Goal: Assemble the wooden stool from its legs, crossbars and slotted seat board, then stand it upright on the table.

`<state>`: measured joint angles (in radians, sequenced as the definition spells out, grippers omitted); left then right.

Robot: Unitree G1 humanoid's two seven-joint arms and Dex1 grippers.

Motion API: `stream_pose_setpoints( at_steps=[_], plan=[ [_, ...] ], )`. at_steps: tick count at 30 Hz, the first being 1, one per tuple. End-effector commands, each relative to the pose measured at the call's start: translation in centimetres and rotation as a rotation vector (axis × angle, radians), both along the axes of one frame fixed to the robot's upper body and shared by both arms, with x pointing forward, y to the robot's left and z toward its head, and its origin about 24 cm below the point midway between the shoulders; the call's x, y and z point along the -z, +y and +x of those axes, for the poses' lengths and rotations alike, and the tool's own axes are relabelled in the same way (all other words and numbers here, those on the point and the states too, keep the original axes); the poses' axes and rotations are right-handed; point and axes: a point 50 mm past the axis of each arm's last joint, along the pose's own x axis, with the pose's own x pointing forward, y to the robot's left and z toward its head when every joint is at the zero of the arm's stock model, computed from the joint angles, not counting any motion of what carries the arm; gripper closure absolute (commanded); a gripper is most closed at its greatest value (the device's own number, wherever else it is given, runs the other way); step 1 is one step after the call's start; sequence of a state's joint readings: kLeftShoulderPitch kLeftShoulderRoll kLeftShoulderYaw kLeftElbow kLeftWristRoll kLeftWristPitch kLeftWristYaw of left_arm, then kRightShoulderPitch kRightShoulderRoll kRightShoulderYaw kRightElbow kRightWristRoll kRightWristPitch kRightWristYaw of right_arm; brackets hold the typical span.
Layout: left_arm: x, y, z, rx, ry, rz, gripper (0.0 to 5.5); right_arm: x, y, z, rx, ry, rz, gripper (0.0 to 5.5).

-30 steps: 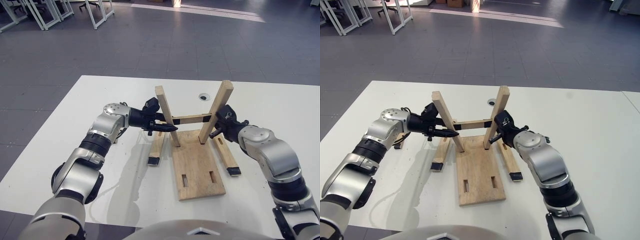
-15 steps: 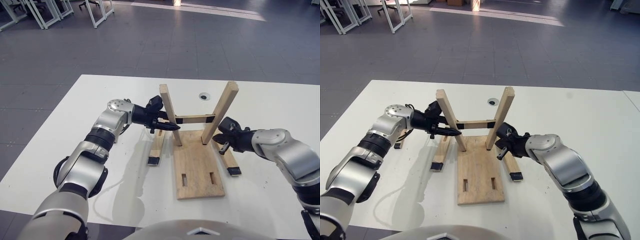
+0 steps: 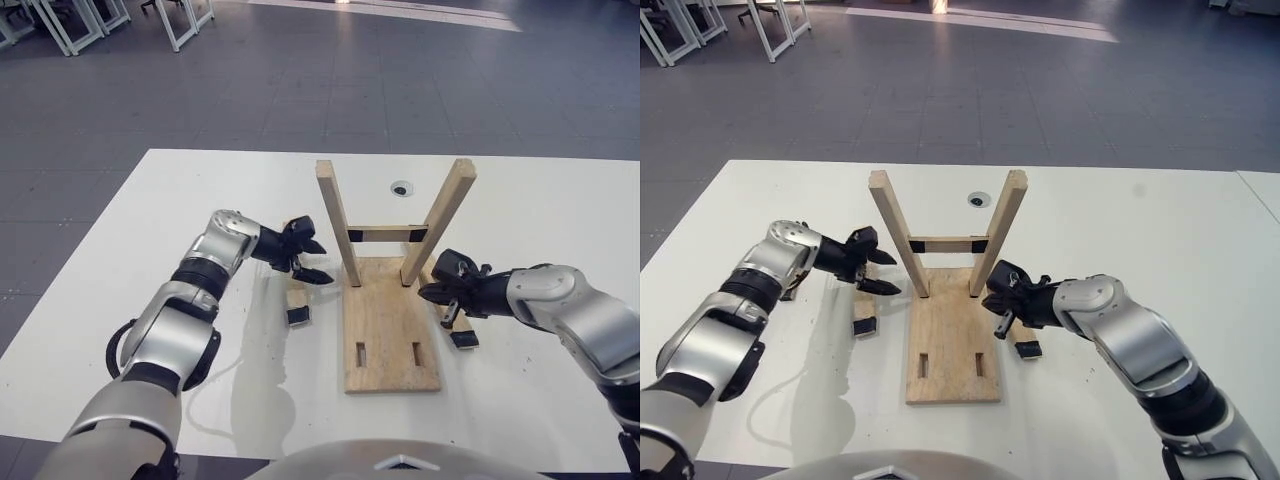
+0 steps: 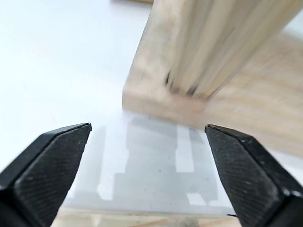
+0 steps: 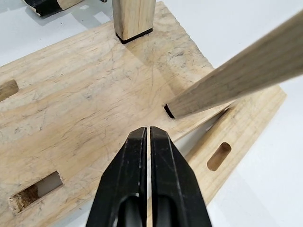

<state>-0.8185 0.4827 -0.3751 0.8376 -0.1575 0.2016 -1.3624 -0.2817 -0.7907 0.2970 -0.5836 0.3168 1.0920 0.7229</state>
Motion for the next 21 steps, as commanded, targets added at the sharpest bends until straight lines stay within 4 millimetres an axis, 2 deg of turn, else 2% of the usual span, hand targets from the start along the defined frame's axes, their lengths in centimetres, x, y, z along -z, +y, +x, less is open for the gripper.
stream_pose_setpoints(
  at_steps=[1, 3, 5, 7, 8, 10, 11, 14, 16, 18, 21],
  plan=[
    [-5.9, 1.5, -0.1, -0.005, -0.106, -0.085, 0.53, 0.1, -0.4, -0.3, 0.002, 0.001, -0.004, 5.40],
    [-8.1, 3.1, -1.0, -0.058, -0.149, -0.095, 0.30, -0.1, -0.5, -0.6, -0.019, 0.011, 0.008, 5.40],
    [-9.1, 4.8, -2.4, -0.157, -0.188, -0.077, 0.30, -0.3, -1.1, -0.8, -0.009, 0.009, 0.005, 5.40],
    [-9.3, 6.5, -3.5, -0.371, -0.247, -0.076, 0.30, -0.5, -2.0, -0.5, 0.064, -0.024, 0.015, 5.40],
    [-9.1, 7.5, -3.9, -0.546, -0.288, -0.071, 0.27, -0.7, -2.2, -0.1, 0.130, -0.055, 0.049, 5.15],
    [-7.9, 9.3, -5.1, -0.899, -0.329, -0.048, 0.27, -1.2, -2.1, 0.4, 0.232, -0.078, 0.151, 4.77],
    [-7.0, 9.4, -6.2, -1.013, -0.315, -0.043, 0.27, -1.6, -2.0, 0.4, 0.269, -0.082, 0.203, 4.62],
    [-4.8, 9.0, -8.8, -1.230, -0.280, 0.001, 0.27, -2.2, -1.8, 0.0, 0.328, -0.110, 0.271, 4.05],
    [-3.7, 9.8, -9.7, -1.375, -0.293, 0.088, 0.27, -2.6, -1.2, -0.2, 0.336, -0.129, 0.297, 3.66],
    [-2.5, 10.2, -10.5, -1.475, -0.282, 0.141, 0.27, -3.0, -0.4, -0.5, 0.326, -0.138, 0.330, 3.66],
    [0.0, 9.9, -11.8, -1.527, -0.194, 0.169, 0.27, -3.1, 0.7, -1.2, 0.309, -0.126, 0.364, 3.66]
  ],
)
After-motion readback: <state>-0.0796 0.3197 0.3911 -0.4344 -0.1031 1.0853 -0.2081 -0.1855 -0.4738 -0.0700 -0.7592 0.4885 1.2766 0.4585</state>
